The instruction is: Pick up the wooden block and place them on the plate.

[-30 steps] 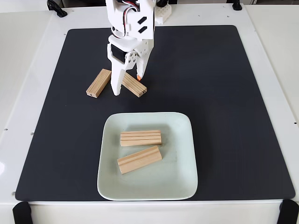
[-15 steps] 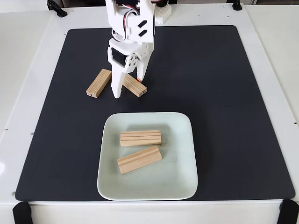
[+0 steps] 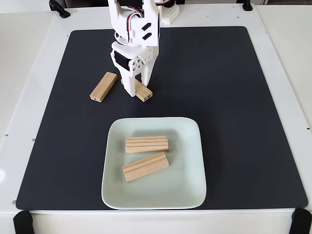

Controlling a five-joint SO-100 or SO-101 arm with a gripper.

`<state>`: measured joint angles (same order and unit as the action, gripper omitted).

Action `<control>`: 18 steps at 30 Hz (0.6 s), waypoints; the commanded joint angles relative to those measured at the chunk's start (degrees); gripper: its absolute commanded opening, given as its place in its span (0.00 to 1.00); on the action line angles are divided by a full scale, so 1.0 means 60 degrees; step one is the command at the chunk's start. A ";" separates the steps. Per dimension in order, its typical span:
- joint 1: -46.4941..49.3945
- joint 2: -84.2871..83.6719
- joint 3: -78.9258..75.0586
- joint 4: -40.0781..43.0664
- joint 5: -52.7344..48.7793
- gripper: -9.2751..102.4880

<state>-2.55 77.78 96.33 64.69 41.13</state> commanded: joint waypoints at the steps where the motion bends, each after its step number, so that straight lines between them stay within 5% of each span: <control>1: -0.0044 0.0015 -0.0015 0.0000 0.0015 0.09; 18: -0.0044 0.2725 -0.0146 0.0117 -0.0117 0.08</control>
<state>-2.64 87.45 96.42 65.65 40.87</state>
